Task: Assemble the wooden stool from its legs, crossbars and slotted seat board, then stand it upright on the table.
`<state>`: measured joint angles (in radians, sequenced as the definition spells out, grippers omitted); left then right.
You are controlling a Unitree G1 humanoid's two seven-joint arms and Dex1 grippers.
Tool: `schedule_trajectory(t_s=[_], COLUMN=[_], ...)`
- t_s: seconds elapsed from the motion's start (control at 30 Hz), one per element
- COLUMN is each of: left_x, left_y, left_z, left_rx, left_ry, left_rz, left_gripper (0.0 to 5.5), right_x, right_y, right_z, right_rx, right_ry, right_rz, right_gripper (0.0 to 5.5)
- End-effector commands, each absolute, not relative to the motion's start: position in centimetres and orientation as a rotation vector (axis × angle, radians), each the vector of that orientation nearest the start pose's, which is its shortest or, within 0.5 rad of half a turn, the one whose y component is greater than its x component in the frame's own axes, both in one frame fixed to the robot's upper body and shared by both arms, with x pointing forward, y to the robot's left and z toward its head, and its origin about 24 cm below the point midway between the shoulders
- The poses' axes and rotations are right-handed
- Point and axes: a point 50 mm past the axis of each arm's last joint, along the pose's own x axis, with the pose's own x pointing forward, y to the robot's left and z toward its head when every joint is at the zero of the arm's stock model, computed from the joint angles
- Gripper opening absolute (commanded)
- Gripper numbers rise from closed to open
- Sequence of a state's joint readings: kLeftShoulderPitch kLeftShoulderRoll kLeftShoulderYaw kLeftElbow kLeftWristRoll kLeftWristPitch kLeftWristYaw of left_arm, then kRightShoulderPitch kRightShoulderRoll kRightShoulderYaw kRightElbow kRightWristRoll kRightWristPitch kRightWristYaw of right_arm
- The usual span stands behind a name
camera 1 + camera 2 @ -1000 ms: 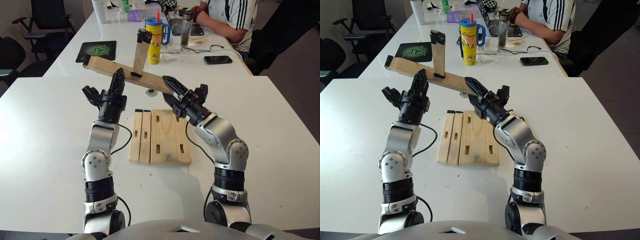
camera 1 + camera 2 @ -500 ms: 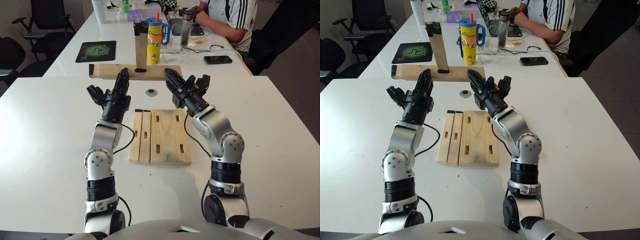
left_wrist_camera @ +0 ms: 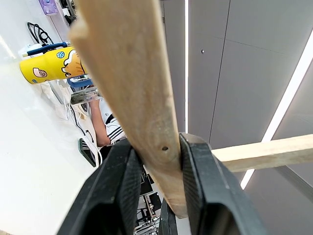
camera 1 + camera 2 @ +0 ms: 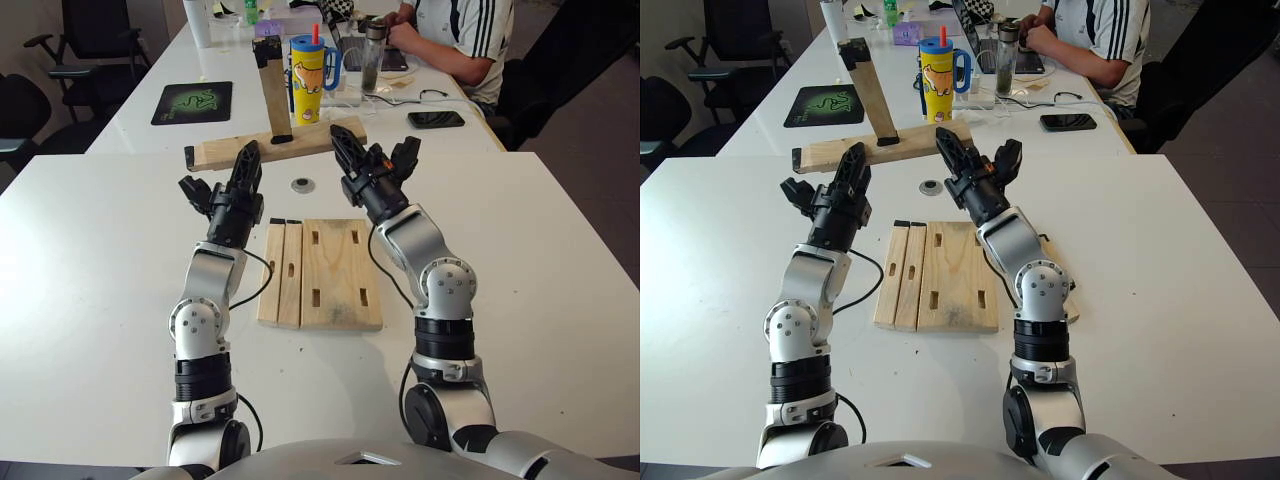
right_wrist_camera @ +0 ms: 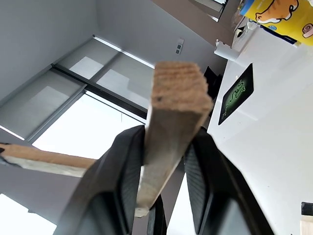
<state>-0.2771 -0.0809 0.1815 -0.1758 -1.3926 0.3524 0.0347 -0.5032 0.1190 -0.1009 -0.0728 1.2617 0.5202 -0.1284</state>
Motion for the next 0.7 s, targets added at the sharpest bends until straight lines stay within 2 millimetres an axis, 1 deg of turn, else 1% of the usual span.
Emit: schedule_trajectory(t_s=[0.03,0.17,0.37,0.7], left_x=[28.0,28.0,28.1,28.1], left_y=[10.1,9.8,9.7,9.6], left_z=[13.0,13.0,13.1,13.2], left_rx=[-1.365,-1.355,-1.352,-1.351], left_ry=[0.016,0.02,0.018,0.018], left_rz=[-0.498,-0.505,-0.516,-0.523], left_gripper=[1.06,1.06,1.06,1.06], right_x=[31.7,32.4,32.8,32.9], right_y=[-4.9,-4.6,-4.6,-4.5], right_z=[18.6,18.9,19.4,19.6], right_rx=[1.19,1.3,1.396,1.416], right_ry=[0.076,0.096,0.114,0.117], right_rz=[0.632,0.589,0.579,0.596], right_gripper=[1.15,1.15,1.15,1.15])
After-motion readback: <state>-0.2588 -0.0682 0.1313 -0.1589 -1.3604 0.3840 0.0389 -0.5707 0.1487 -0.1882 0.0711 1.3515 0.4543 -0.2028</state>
